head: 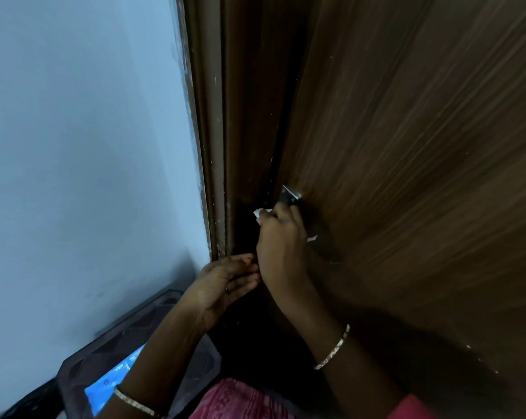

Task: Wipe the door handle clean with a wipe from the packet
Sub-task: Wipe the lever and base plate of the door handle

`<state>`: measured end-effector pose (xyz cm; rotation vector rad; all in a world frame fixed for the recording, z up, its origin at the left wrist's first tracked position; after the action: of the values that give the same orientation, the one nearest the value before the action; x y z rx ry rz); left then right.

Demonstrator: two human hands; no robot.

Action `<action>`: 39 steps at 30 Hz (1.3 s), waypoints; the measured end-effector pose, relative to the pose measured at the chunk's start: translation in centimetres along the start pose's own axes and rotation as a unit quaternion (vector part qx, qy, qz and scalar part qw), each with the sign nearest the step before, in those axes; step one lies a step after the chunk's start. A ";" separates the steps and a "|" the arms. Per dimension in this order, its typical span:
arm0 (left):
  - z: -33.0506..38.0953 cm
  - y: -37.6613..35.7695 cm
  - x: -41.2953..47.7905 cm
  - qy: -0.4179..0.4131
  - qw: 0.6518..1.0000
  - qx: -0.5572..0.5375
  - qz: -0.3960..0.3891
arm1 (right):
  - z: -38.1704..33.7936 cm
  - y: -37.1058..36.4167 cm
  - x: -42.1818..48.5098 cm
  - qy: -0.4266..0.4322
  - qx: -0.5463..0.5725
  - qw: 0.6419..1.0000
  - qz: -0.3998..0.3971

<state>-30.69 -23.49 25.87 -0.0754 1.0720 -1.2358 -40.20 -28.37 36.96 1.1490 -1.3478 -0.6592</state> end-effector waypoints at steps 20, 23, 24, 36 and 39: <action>6.8 -9.6 -2.3 -0.569 0.611 0.546 0.073 | 6.9 5.3 -3.9 -0.119 0.235 0.964 -0.013; 6.9 -9.8 -1.1 -0.530 0.661 0.526 0.080 | 8.0 4.3 -6.2 -0.149 0.222 0.963 -0.015; 6.9 -9.5 -0.6 -0.519 0.672 0.520 0.092 | 8.1 3.7 -6.8 -0.164 0.234 0.958 -0.023; 5.4 -5.2 1.9 -0.281 0.923 0.259 0.043 | 6.8 2.6 -7.6 -0.184 0.226 0.956 -0.019; 4.4 -4.9 2.4 -0.159 0.983 0.092 0.005 | 7.1 2.5 -7.4 -0.194 0.218 0.956 -0.029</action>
<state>-31.31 -29.38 29.61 -0.1208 0.6779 -1.2593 -48.87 -22.66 35.16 1.4646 -1.8640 -0.6707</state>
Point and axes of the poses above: each hand's wrist, its own x-axis towards the middle knuckle, its own y-axis out of the back of the hand, z = x × y, the point moved 6 cm from there along x, towards the middle knuckle, and after that the axes turned 8 degrees about -x, right-handed, at the moved point
